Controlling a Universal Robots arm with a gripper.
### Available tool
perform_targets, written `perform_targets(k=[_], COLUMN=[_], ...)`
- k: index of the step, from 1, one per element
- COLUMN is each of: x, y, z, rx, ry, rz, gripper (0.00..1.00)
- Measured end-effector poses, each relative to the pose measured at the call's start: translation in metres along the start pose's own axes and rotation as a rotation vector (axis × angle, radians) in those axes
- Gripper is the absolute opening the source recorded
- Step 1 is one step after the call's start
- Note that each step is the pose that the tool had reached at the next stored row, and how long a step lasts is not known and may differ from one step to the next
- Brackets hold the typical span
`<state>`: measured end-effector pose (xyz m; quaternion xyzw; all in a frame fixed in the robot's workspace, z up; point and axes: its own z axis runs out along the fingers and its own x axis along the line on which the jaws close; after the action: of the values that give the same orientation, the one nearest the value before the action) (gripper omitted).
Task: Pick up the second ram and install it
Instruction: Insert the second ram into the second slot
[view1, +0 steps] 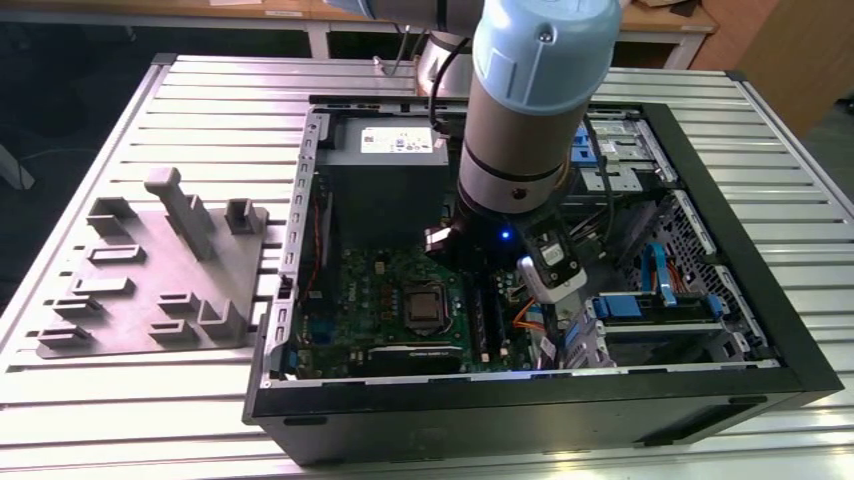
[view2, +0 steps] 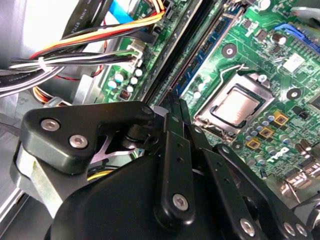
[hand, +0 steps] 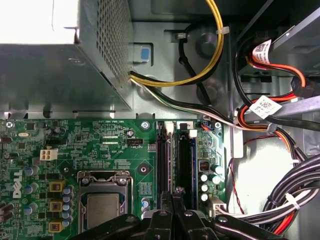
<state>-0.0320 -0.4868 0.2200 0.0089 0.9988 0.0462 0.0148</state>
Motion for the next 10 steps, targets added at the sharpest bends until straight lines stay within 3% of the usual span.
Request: perform_targets(k=[7, 10], x=[-0.0001, -0.0001], y=[0.0, 0.0003], z=[0.0001, -0.0006], rx=[0.0014, 0.0104], ry=[-0.0002, -0.0006], rz=[0.0, 0.0], gripper=[0.11, 0.11])
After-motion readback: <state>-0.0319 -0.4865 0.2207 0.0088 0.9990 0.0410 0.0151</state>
